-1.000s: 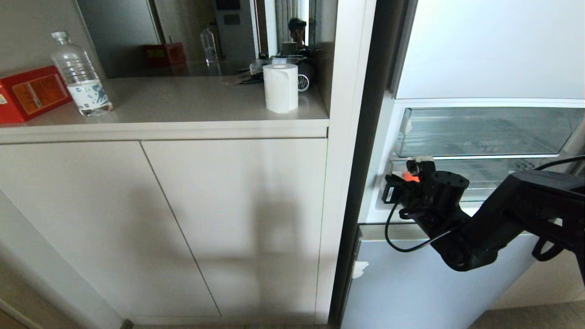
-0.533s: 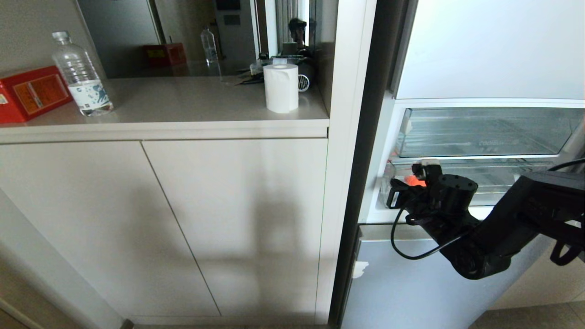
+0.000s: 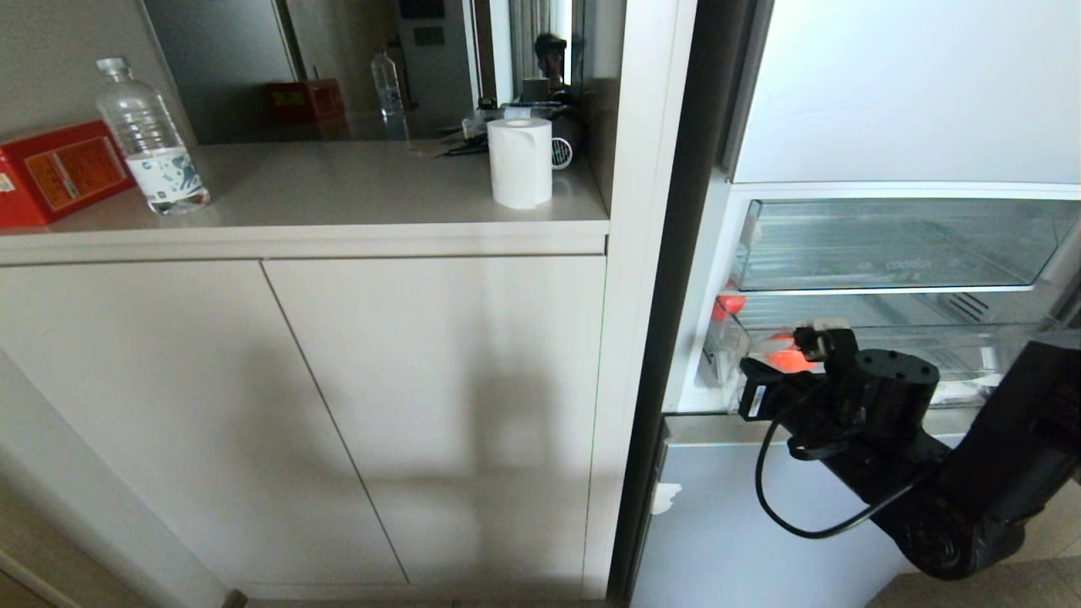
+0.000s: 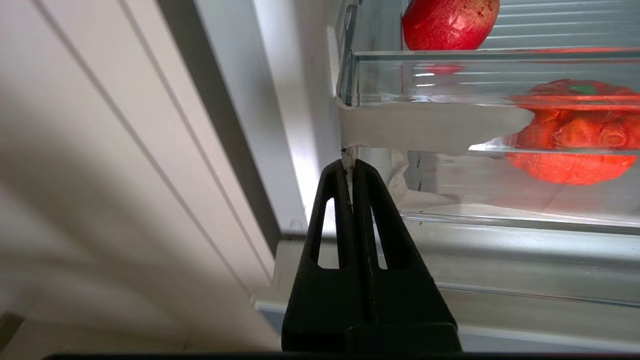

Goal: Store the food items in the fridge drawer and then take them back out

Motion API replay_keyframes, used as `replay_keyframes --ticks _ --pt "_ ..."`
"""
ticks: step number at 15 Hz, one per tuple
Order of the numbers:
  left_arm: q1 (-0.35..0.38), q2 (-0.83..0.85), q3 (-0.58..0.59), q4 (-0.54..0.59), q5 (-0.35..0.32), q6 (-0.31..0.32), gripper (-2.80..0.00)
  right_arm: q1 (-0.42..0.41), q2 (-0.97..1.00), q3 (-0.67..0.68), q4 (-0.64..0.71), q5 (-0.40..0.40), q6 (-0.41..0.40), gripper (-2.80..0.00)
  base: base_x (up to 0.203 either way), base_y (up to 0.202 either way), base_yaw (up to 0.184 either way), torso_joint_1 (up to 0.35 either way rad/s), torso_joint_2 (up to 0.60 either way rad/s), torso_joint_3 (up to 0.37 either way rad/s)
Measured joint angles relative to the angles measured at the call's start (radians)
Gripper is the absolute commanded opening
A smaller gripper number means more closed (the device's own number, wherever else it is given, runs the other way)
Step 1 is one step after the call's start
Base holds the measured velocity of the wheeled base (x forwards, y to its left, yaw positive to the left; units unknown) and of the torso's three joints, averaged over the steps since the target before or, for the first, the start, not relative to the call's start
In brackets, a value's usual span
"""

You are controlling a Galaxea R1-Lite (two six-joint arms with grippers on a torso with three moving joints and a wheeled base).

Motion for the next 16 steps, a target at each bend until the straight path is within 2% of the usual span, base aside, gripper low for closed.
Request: replay_keyframes --ticks 3,7,12,14,16 --pt "0.0 0.0 0.0 0.0 0.0 0.0 -2.8 0.011 -0.035 0.095 -0.063 0.001 0.002 0.0 0.0 0.0 0.0 0.0 0.0 0.0" --pt "0.0 0.0 0.0 0.0 0.0 0.0 -2.8 0.018 -0.08 0.244 -0.068 -0.001 0.021 0.0 0.0 0.0 0.0 0.0 0.0 0.0" --pt "0.0 0.0 0.0 0.0 0.0 0.0 -2.8 0.009 -0.273 0.402 -0.064 -0.018 0.043 0.0 0.0 0.0 0.0 0.0 0.0 0.0" --pt "0.0 0.0 0.0 0.0 0.0 0.0 -2.8 -0.025 -0.369 0.392 0.015 -0.025 0.029 0.0 0.0 0.0 0.0 0.0 0.0 0.0" --pt "0.0 0.0 0.0 0.0 0.0 0.0 -2.8 -0.097 -0.462 0.293 0.187 -0.023 0.017 0.0 0.0 0.0 0.0 0.0 0.0 0.0"
